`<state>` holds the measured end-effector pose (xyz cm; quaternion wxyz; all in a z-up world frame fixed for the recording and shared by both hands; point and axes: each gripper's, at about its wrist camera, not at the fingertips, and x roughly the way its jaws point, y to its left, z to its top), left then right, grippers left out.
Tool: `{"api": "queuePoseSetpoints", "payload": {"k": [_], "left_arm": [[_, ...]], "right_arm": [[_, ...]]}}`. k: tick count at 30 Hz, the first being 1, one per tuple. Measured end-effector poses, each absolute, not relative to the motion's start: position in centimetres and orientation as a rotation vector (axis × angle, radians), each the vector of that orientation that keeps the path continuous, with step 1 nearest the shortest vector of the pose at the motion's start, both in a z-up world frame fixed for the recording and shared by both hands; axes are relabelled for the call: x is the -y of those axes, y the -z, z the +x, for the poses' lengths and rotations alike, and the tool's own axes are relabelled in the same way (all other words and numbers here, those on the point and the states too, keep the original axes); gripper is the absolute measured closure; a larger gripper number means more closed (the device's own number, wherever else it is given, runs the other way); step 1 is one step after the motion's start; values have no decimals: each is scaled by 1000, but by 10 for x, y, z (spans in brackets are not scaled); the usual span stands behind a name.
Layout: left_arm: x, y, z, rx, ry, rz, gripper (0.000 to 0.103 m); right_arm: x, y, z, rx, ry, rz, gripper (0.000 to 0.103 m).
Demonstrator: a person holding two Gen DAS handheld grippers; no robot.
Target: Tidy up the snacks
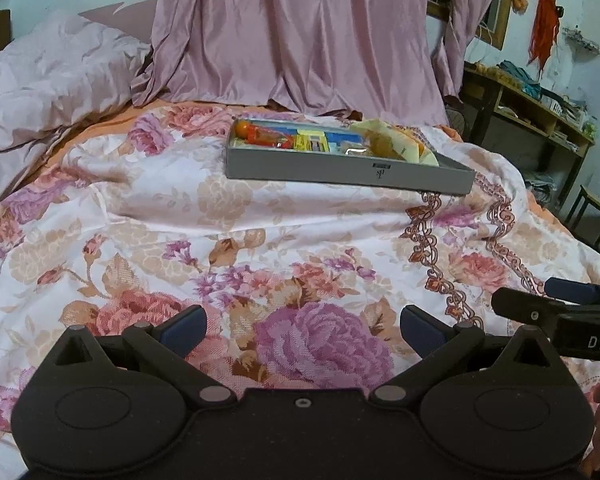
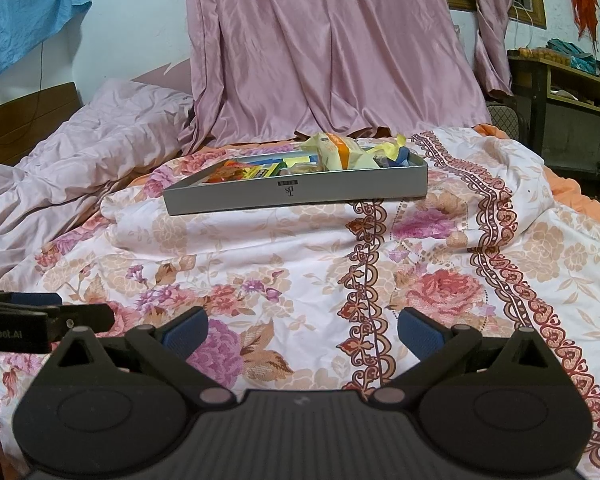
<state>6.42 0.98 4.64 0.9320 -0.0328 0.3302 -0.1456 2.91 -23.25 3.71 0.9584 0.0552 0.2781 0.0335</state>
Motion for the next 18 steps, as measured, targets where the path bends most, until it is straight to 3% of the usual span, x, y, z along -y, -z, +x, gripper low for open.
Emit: {"api": "queuePoseSetpoints", "payload": {"k": [6,18], "left_arm": [[-27,-50,66,-660,325,-222,1],[-28,-61,55,-546,270,-214,1]], "right_arm": [[232,-38,29,-562,-69,110,0],[231,-39,28,-560,-70,108,0]]}}
